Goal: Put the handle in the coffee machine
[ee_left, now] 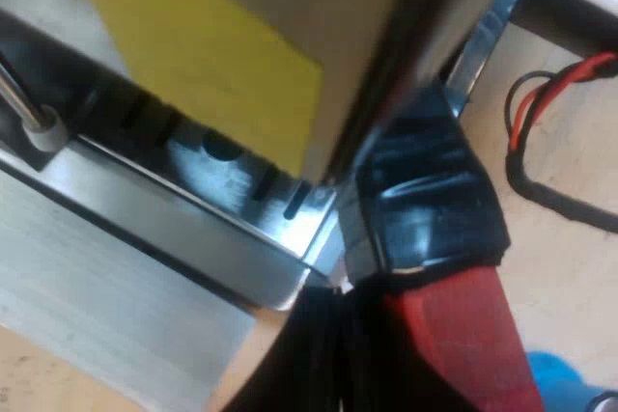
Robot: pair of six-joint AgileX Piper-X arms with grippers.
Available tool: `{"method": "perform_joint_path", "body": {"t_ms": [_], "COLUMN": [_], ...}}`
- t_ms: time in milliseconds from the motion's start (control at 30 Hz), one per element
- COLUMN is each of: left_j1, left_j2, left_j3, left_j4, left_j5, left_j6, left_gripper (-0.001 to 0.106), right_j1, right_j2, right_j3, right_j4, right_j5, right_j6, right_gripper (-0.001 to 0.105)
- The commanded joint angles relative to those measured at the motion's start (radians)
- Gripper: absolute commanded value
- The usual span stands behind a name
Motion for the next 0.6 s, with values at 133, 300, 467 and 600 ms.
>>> {"method": "perform_joint_path", "body": {"t_ms": [133,300,467,600], "left_j1": [-0.071,-0.084,-0.084,-0.084], "left_j2": [-0.035,-0.069,-0.069,-0.082], "left_j3": [0.051,0.077,0.077,0.082], "left_j4": [0.008,-0.009,-0.030,-0.031], "left_j5": [0.047,0.049,0.049,0.049], "left_j6": [-0.083,-0.144,-0.245,-0.256], "left_gripper": [0.000,0.000,0.000,0.000], "right_j1": [-0.002,-0.002,-0.002,0.002], "right_j2": [-0.033,-0.033,-0.033,-0.033], "right_j3": [-0.021,-0.021,-0.021,-0.021], "right_j4": [-0.074,-0.074,-0.074,-0.062], "right_j5": [-0.021,-0.021,-0.020,0.009], "right_j6": [0.006,0.006,0.006,0.006], "right_gripper": [0.048,0.048,0.048,0.048]}}
